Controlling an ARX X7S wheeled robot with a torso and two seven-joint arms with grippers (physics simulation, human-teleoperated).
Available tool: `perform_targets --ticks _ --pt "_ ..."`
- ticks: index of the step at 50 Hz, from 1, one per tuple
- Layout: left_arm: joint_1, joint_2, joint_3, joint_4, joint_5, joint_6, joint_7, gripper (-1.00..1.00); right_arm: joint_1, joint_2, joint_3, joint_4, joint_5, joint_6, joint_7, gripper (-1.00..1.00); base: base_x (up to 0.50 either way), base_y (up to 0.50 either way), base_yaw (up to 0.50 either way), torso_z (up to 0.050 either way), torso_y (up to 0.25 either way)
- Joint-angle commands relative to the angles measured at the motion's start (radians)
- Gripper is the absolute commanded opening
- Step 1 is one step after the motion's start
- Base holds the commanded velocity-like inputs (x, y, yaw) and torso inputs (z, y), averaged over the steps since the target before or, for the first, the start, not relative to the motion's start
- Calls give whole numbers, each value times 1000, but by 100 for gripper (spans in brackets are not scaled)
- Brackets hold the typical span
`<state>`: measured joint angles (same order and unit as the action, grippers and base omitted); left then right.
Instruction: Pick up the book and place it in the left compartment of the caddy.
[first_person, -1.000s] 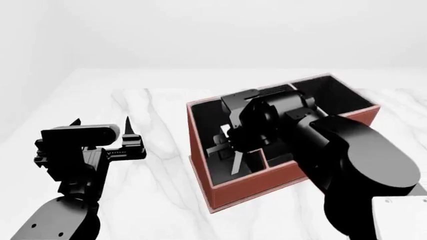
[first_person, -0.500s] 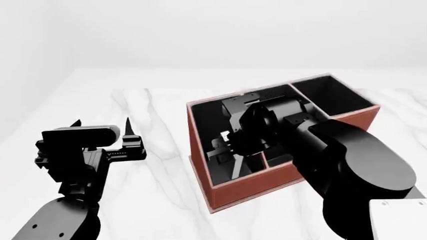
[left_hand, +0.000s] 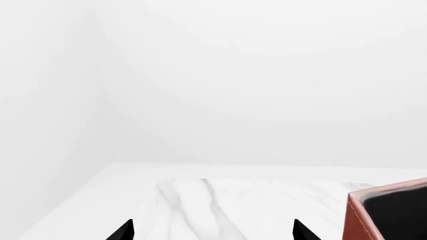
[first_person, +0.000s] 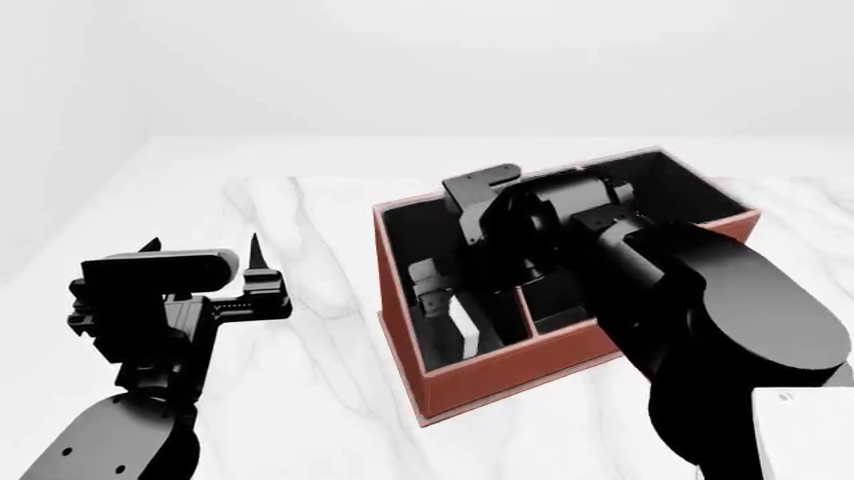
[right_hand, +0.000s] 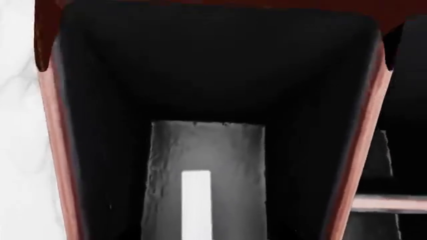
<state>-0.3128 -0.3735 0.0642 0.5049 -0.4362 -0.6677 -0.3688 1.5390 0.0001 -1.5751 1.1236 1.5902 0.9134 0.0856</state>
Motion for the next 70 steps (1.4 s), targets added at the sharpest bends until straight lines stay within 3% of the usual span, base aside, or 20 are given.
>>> perform_targets --ticks 1,4,10,12,13,14,17,19,25,29,40,63,70 --pt "3 -7 -6 9 -7 -7 -5 100 160 0 0 9 3 58 -26 100 0 0 0 0 0" --pt "4 -9 -7 10 -8 -7 -7 100 252 0 -1 19 1 108 -74 100 0 0 0 0 0" --pt "2 -9 -4 17 -9 -8 -9 100 304 0 -3 71 -18 54 -117 100 0 0 0 0 0" --pt "6 -10 -5 18 -9 -5 -9 100 263 142 81 -179 40 -49 121 100 0 0 0 0 0" --pt "10 -11 -6 19 -9 -4 -10 100 201 287 173 -329 149 -83 226 100 0 0 0 0 0" --pt "11 -13 -5 18 -8 -4 -10 100 147 368 196 -479 126 -175 370 100 0 0 0 0 0" --pt "10 -13 -7 17 -9 -4 -12 100 14 496 203 -929 7 -358 498 100 0 0 0 0 0" --pt "12 -13 -3 16 -6 1 -10 100 -121 556 170 -1098 -154 -505 583 100 0 0 0 0 0" --pt "20 -10 3 12 -2 12 -11 100 -374 664 188 -1252 -442 -863 736 100 0 0 0 0 0" --pt "18 -8 9 2 1 23 -6 100 -462 713 188 -1327 -582 -975 828 100 0 0 0 0 0" --pt "17 -3 18 -2 0 28 -8 100 -506 746 167 -1386 -698 -994 908 100 0 0 0 0 0" --pt "8 -3 31 -10 -3 28 -11 100 -528 748 173 -1394 -750 -1014 937 100 0 0 0 0 0" --pt "9 -4 34 -13 -3 31 -11 100 -563 763 196 -1423 -962 -1106 1048 100 0 0 0 0 0"
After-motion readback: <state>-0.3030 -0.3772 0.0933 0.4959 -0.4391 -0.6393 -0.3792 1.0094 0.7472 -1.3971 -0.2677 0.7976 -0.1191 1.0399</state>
